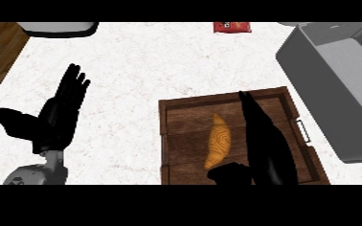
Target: Pick the croissant from the tray and place it in the cardboard box
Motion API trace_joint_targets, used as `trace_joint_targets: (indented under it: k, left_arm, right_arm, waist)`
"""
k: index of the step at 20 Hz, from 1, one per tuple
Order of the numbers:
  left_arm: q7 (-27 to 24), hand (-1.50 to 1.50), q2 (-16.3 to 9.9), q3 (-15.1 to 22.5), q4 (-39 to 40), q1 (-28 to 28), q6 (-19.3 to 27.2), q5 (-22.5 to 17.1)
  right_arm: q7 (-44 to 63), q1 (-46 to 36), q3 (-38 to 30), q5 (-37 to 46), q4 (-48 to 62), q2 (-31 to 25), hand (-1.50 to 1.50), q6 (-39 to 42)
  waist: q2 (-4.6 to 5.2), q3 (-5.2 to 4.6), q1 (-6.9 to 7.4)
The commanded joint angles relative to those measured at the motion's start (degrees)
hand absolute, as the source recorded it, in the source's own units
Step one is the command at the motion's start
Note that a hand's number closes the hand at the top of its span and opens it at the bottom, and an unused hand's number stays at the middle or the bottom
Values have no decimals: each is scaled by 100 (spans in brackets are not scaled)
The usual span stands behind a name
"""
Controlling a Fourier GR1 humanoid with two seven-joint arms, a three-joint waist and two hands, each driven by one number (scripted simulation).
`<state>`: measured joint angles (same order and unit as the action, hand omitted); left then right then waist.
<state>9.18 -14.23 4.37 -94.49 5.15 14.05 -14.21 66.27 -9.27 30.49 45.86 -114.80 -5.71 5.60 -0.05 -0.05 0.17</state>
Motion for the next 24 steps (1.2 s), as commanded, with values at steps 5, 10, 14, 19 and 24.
trace_joint_targets:
  k: [5,10,14,19,24]
  left_arm:
    - [-174,0,47,-170,190,-77,-232,40]
    - [-12,0,-17,-382,129,-55,-435,-75]
    - [356,0,137,-207,-214,-41,-226,190]
    - [191,0,293,-258,18,-23,-202,250]
    - [526,0,29,-545,-203,160,-408,158]
  right_arm:
    - [632,189,78,593,177,555,-150,93]
    - [-10,554,-302,457,264,432,-150,92]
    - [-176,510,-234,630,689,566,-150,-109]
    - [-209,394,-397,753,1138,568,-150,-129]
    - [227,-16,-141,664,1448,569,-150,-415]
  waist:
    - [-1,3,-29]
    - [1,5,-26]
    - [0,6,-11]
    - [3,6,-8]
    - [3,6,17]
